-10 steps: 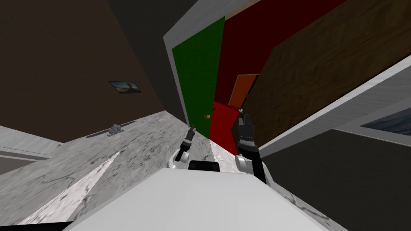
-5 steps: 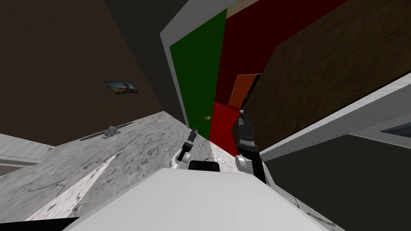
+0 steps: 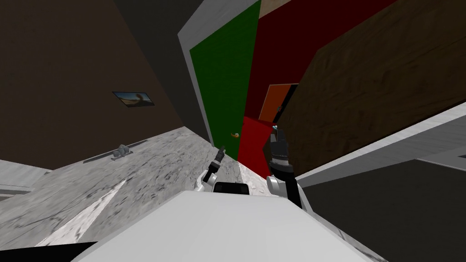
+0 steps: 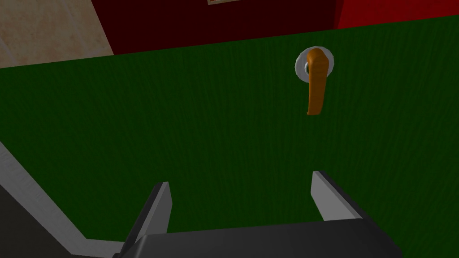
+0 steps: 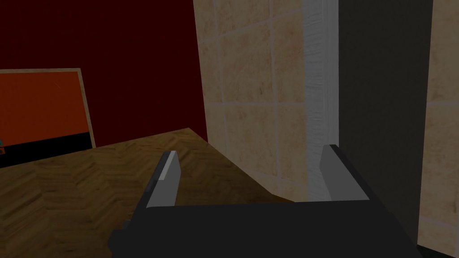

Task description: Push the door open

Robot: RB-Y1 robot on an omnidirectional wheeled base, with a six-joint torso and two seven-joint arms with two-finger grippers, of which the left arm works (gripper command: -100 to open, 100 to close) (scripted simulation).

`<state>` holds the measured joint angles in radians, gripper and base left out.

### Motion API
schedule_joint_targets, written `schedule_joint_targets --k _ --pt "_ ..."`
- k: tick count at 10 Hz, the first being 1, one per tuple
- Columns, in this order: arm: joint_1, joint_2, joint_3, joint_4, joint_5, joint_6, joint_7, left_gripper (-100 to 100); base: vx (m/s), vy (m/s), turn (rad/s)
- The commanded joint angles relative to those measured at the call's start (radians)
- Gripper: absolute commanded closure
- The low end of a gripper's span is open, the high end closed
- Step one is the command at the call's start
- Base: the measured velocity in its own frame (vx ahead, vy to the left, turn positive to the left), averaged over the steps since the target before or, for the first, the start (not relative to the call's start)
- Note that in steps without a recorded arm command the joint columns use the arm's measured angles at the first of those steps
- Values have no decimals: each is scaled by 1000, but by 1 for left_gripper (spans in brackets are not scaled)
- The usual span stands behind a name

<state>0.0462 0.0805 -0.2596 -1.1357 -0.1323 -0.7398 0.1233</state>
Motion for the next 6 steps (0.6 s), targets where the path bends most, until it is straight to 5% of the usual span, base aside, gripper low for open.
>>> schedule_joint_targets --k 1,6 --pt "-17 -3 -9 40 -2 -3 5 -100 93 22 -19" --pt "-56 -11 -27 134 -7 -14 17 -100 82 21 -11"
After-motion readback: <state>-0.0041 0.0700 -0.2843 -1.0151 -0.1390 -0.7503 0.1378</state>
